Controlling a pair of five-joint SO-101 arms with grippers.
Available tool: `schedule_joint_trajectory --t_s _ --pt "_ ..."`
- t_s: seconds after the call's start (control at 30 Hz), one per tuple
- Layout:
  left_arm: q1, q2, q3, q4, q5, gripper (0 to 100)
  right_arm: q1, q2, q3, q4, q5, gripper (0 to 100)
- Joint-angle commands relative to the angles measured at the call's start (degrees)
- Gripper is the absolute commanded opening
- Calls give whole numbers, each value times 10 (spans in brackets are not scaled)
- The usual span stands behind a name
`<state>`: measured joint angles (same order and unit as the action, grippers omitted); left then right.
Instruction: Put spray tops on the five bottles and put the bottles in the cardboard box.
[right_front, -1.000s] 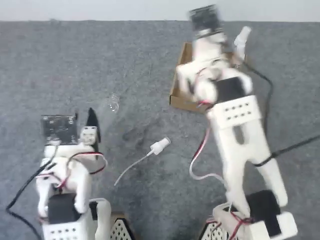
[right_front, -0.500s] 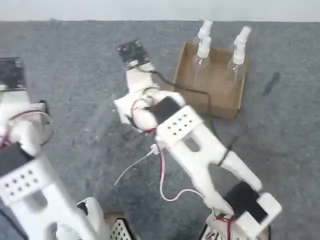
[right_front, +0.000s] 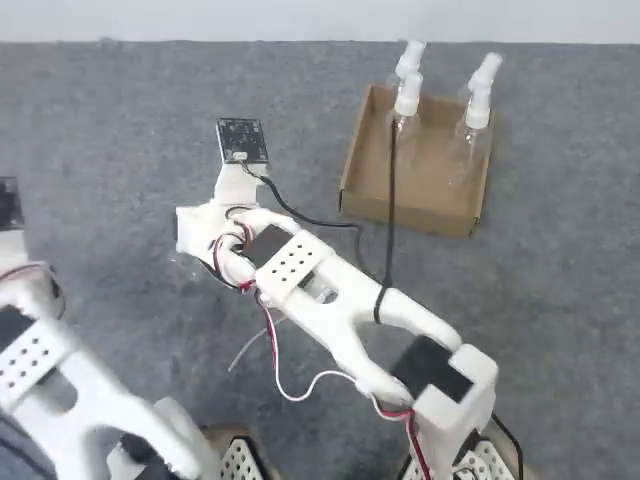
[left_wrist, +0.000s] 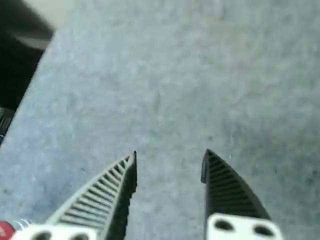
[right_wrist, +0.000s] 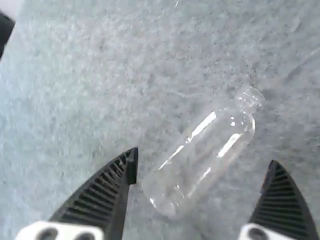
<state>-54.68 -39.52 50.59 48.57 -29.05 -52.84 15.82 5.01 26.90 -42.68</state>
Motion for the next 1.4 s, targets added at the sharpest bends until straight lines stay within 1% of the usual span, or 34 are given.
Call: schedule_joint_trajectory --t_s 0.0,0.2,0.43,0.5,0.67,0.77,0.93,1.13,1.2,1.37 --pt "-3 -3 31 -26 -20 197 -2 13 -7 -51 -23 325" --pt "-2 -3 53 -26 -18 197 10 78 -7 -111 -22 325" --pt "-1 -3 63 -26 -18 197 43 120 -4 -105 -22 323" --pt "-1 -3 64 -26 -18 197 53 126 -4 -97 -22 297" --pt "-1 -2 64 -26 -18 197 71 127 -6 -25 -22 154" --pt "-1 0 64 -26 -18 197 71 127 -6 26 -22 106" --pt "-1 1 65 -26 -18 197 72 124 -7 108 -21 102" --pt "-1 -3 76 -26 -18 197 72 76 -4 196 -18 102" --pt "-1 -2 77 -27 -18 197 72 65 -5 244 2 102" --pt "-1 -3 77 -26 -18 197 73 54 -6 320 151 102"
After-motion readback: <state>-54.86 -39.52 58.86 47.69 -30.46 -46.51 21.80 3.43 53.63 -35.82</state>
